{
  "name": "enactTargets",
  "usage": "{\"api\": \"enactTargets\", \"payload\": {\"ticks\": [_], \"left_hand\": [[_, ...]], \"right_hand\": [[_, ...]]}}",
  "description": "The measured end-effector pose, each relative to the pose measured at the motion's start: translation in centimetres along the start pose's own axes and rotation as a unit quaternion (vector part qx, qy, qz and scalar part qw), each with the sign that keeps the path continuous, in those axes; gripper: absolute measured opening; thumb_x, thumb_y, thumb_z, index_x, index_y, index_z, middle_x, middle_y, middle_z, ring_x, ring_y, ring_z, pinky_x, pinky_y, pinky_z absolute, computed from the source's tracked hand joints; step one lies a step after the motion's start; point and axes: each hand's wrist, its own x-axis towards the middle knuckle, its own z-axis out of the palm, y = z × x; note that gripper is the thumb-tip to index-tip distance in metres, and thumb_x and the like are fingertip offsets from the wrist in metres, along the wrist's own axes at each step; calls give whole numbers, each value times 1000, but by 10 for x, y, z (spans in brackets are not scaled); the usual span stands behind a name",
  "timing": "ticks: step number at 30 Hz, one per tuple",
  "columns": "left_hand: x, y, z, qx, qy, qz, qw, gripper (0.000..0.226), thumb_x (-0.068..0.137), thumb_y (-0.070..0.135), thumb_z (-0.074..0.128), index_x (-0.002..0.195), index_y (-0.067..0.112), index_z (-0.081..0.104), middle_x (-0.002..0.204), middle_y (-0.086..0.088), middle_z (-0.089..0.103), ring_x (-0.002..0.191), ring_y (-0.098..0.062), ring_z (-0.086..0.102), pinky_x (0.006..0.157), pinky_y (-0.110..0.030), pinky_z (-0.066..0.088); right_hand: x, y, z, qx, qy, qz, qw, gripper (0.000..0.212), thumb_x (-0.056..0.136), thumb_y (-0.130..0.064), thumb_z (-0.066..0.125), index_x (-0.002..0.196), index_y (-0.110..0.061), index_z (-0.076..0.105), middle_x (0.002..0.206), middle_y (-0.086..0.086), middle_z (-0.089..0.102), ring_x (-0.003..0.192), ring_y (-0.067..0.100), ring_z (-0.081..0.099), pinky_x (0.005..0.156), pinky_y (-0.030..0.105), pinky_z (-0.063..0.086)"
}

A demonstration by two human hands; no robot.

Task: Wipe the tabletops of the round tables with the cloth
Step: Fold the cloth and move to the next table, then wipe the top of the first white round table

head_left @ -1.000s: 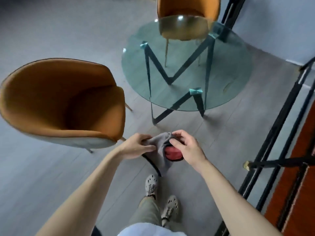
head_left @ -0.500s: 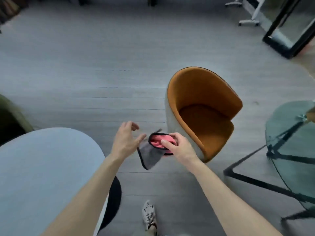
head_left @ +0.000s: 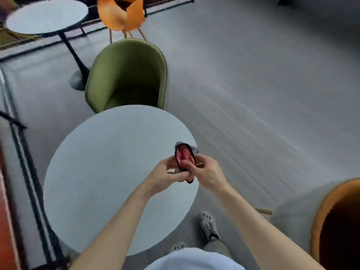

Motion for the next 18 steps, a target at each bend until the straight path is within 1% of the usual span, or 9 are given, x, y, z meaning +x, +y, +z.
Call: {"api": "enactTargets", "payload": {"ticks": [2,4,5,6,8,10,13,16,18], "left_hand": [[4,-9,-16,16,122,-21,992,26,78,31,77,103,23,76,98,2,81,97,-17,76,96,-39,59],[6,-16,-31,24,232,-36,972,35,70,51,71,95,27,74,91,10,80,91,-9,76,91,-37,60],[5,-19,-37,33,275,-42,960,31,70,54,72,90,30,72,87,15,78,87,-4,75,86,-31,59],[2,-20,-43,49,317,-47,946,21,74,52,74,86,34,71,83,19,77,83,0,73,81,-26,58],[-7,-22,-54,67,396,-41,915,8,86,31,77,90,37,75,84,20,77,81,4,73,78,-26,58],[-17,-25,-65,68,453,-43,888,23,92,12,71,103,29,81,92,13,79,80,-1,75,75,-34,64],[-32,-23,-72,63,541,-32,838,25,93,12,68,108,26,81,98,14,80,88,-9,78,81,-39,66],[-56,-14,-57,88,593,-26,800,25,92,10,66,103,27,79,100,20,78,83,-2,75,80,-27,62],[-76,-20,-39,139,582,-37,800,21,91,10,68,99,27,77,98,21,78,84,-1,74,78,-23,60]], "right_hand": [[26,-6,9,-23,-48,-28,998,15,98,-44,77,104,-30,79,88,-9,81,82,10,75,74,32,56],[53,-10,13,-62,-88,-55,993,7,101,-34,73,107,-31,75,92,-9,78,85,10,73,72,27,53],[66,-12,13,-92,-105,-65,988,3,102,-30,70,104,-28,71,91,-7,75,83,12,71,67,26,51],[78,-18,11,-121,-117,-75,983,2,103,-27,67,100,-26,67,89,-5,73,79,17,68,63,26,48],[101,-31,6,-157,-119,-94,976,11,101,-18,61,97,-27,67,84,-4,72,75,21,65,54,27,43],[117,-49,4,-166,-101,-130,972,24,94,-8,57,97,-28,70,83,-8,72,75,15,65,55,25,44],[123,-64,2,-150,-94,-223,959,27,88,-1,57,94,-24,69,84,-9,70,78,12,63,64,26,48],[111,-52,2,-190,-57,-382,903,23,81,5,64,94,-13,65,89,-1,69,83,22,60,75,36,51],[98,-28,3,-214,-36,-474,853,19,78,5,65,91,-9,62,87,2,65,85,25,57,89,37,51]]}}
